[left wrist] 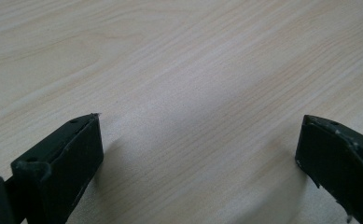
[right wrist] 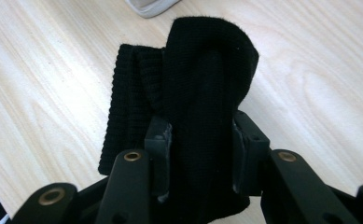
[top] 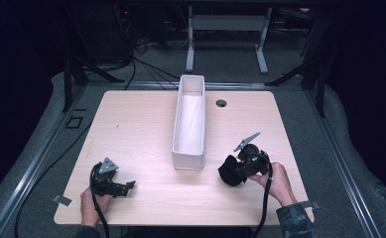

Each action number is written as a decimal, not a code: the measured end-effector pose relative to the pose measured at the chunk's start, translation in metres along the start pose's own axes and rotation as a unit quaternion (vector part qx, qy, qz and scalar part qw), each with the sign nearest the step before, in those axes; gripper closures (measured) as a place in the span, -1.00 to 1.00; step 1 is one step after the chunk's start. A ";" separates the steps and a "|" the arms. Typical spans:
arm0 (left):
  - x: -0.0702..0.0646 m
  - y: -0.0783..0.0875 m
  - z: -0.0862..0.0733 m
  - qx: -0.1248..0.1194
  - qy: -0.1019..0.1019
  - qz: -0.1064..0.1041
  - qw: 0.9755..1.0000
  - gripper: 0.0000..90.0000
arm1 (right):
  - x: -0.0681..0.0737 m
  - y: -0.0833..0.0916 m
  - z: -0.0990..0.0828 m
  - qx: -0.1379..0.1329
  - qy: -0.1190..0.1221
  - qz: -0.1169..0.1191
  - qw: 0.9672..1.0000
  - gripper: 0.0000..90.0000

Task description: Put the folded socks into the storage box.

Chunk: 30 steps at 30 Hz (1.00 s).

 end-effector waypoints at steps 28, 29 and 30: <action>0.000 0.000 0.000 0.000 0.000 0.000 1.000 -0.99 | -0.029 0.029 0.037 0.004 0.052 -0.022 0.998 0.42; 0.000 0.000 0.000 0.000 0.000 0.001 1.000 -0.99 | -0.029 0.030 0.039 0.005 0.054 -0.023 0.998 0.42; 0.000 0.000 0.000 0.000 0.000 0.000 1.000 -0.99 | -0.030 0.031 0.039 0.007 0.057 -0.024 0.998 0.42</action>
Point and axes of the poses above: each handheld gripper's, and its own axes: y roughly backward along the jaws, z roughly out of its top, x roughly to its left, the point moved 8 cm from there along -y, roughly forward along the jaws
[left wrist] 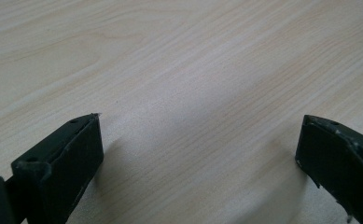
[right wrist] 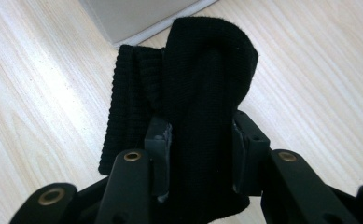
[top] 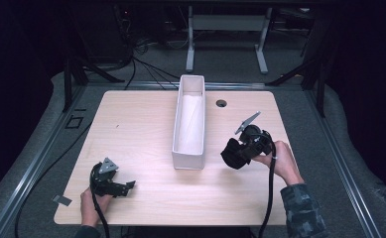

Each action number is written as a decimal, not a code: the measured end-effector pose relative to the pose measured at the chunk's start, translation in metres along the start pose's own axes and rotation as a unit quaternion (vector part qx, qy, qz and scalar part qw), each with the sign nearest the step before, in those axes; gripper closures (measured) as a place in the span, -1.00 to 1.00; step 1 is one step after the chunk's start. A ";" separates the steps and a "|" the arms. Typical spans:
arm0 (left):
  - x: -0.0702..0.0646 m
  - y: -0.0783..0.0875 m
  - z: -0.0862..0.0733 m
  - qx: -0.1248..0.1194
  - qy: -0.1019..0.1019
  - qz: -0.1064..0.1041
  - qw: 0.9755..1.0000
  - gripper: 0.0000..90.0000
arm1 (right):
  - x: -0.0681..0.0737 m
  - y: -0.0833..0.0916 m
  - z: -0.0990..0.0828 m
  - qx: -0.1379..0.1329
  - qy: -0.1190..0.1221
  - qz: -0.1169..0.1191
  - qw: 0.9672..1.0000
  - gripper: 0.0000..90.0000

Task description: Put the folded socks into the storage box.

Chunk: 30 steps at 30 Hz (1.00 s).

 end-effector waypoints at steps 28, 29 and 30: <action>0.000 0.000 0.000 0.000 0.001 0.001 1.000 -0.99 | -0.018 0.030 0.035 -0.007 0.042 -0.019 0.999 0.42; 0.000 0.000 0.000 0.000 0.000 0.001 1.000 -0.99 | -0.018 0.031 0.037 -0.007 0.043 -0.020 0.999 0.42; 0.000 0.000 0.000 0.000 0.001 0.001 1.000 -0.99 | -0.018 0.032 0.038 -0.007 0.045 -0.022 0.999 0.42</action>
Point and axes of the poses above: each handheld gripper's, and its own axes: y roughly backward along the jaws, z roughly out of its top, x roughly to its left, the point moved 8 cm from there along -y, roughly forward along the jaws
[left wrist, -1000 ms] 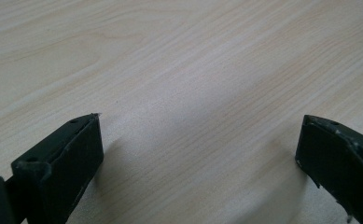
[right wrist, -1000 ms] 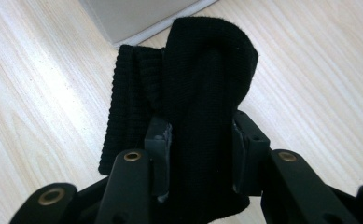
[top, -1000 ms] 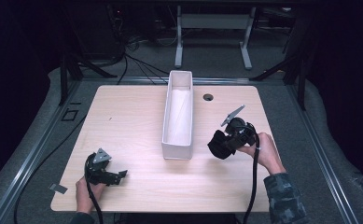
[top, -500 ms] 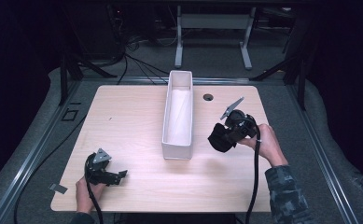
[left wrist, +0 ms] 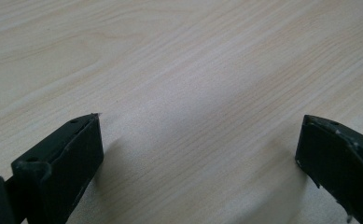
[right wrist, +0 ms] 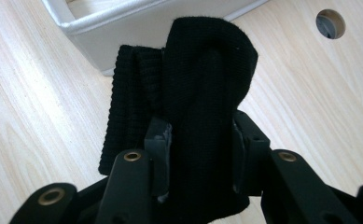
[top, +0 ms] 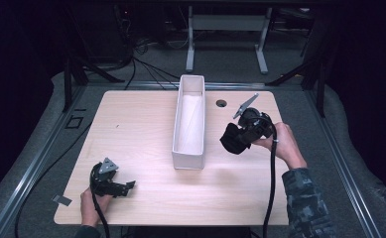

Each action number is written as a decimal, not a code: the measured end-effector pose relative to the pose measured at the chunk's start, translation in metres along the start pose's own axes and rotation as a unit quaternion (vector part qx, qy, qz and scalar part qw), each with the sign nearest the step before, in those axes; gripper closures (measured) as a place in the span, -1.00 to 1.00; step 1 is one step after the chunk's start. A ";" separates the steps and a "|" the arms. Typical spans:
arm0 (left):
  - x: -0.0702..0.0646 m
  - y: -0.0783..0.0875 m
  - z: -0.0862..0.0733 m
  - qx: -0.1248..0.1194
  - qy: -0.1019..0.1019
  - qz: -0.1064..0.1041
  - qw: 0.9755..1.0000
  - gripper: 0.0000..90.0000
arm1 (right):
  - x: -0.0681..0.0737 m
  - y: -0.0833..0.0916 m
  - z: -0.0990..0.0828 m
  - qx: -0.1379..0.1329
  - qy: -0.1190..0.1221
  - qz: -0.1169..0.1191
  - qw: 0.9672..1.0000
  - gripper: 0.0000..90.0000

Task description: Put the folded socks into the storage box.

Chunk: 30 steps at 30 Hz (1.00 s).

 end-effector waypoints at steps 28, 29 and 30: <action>0.000 0.000 0.000 0.000 0.000 0.000 1.000 -0.99 | 0.008 0.020 0.049 -0.004 0.051 -0.007 0.999 0.42; 0.000 0.000 0.000 0.000 0.000 0.000 1.000 -0.99 | 0.008 0.020 0.051 -0.002 0.055 -0.008 0.998 0.42; 0.000 0.000 0.000 0.000 0.000 0.000 1.000 -0.99 | 0.009 0.020 0.053 -0.003 0.055 -0.007 0.998 0.42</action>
Point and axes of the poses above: each handheld gripper's, and its own axes: y roughly backward along the jaws, z roughly out of its top, x roughly to its left, the point moved 8 cm from there along -y, roughly forward along the jaws
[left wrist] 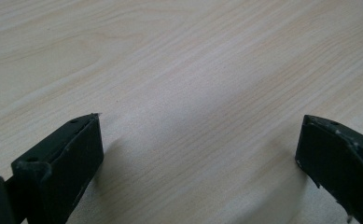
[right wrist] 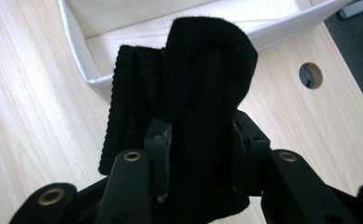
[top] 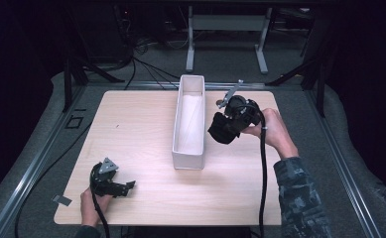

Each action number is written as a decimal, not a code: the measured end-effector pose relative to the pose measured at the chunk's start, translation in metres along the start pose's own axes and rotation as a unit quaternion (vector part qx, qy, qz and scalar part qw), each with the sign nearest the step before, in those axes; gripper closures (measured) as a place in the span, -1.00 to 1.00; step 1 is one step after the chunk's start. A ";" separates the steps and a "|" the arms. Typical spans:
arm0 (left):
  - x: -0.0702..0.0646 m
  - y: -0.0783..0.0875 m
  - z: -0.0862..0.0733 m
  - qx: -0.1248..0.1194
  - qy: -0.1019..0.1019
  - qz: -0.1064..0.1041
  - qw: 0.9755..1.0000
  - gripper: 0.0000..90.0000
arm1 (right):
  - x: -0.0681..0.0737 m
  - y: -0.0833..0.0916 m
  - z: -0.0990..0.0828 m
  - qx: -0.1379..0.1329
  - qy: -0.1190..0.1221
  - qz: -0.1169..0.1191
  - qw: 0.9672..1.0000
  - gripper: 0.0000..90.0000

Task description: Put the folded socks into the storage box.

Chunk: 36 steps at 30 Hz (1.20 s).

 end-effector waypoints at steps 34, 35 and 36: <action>0.000 0.000 0.000 0.000 0.000 0.000 1.000 -0.99 | 0.024 -0.008 0.057 -0.021 0.066 0.023 0.997 0.42; 0.000 0.000 0.000 0.000 0.000 0.000 1.000 -0.99 | 0.025 -0.010 0.058 -0.020 0.068 0.022 0.997 0.42; 0.000 0.000 0.000 0.000 0.000 0.000 1.000 -0.99 | 0.026 -0.011 0.059 -0.017 0.068 0.025 0.997 0.42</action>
Point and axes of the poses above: each handheld gripper's, and its own axes: y roughly backward along the jaws, z roughly out of its top, x roughly to its left, the point moved 8 cm from there along -y, roughly forward along the jaws
